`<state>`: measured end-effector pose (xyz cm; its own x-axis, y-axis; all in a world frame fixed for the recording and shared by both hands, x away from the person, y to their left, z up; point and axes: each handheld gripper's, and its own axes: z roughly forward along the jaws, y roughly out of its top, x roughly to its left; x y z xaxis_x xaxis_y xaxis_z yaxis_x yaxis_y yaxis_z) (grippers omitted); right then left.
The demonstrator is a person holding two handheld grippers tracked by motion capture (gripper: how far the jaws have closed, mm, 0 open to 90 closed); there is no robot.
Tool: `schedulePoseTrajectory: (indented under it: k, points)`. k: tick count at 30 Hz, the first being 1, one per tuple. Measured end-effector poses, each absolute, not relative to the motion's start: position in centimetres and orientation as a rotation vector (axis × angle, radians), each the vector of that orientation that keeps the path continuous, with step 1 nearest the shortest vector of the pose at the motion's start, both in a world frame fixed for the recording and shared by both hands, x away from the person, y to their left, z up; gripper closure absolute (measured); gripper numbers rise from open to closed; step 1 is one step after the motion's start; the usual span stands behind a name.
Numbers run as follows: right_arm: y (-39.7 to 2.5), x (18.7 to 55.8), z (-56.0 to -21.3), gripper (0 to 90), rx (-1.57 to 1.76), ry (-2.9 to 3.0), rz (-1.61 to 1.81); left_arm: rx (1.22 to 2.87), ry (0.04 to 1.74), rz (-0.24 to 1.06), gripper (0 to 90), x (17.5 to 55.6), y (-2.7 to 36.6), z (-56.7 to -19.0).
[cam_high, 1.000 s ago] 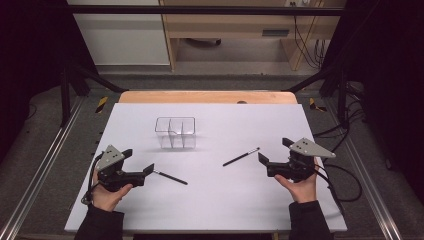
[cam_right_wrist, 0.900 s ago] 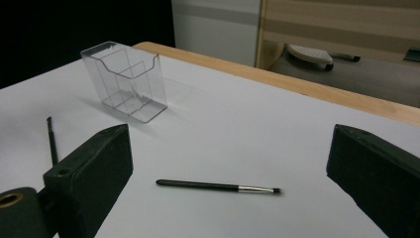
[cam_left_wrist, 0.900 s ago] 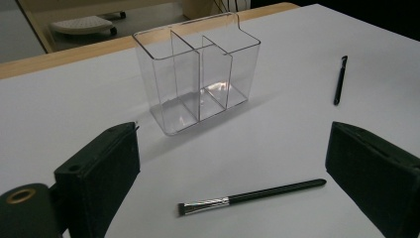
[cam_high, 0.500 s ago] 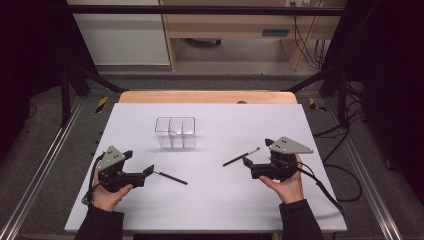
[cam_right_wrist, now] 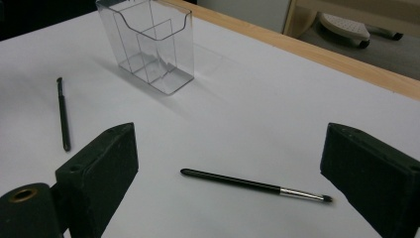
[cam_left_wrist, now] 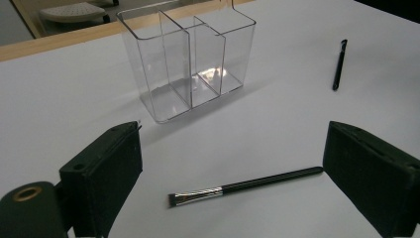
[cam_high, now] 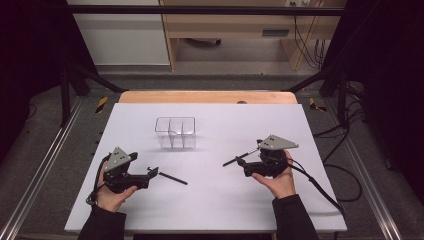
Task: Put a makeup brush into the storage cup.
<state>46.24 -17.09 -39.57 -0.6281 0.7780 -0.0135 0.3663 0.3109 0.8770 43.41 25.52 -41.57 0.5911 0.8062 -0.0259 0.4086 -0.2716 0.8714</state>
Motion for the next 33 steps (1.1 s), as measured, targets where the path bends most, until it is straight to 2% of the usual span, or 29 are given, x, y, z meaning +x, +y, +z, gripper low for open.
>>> schedulePoseTrajectory:
  k: [33]
  points:
    - [-15.1,52.7,-46.3,12.1,0.984,2.422,1.033,1.904,0.984,0.537,7.5,43.5,25.5,-42.1]
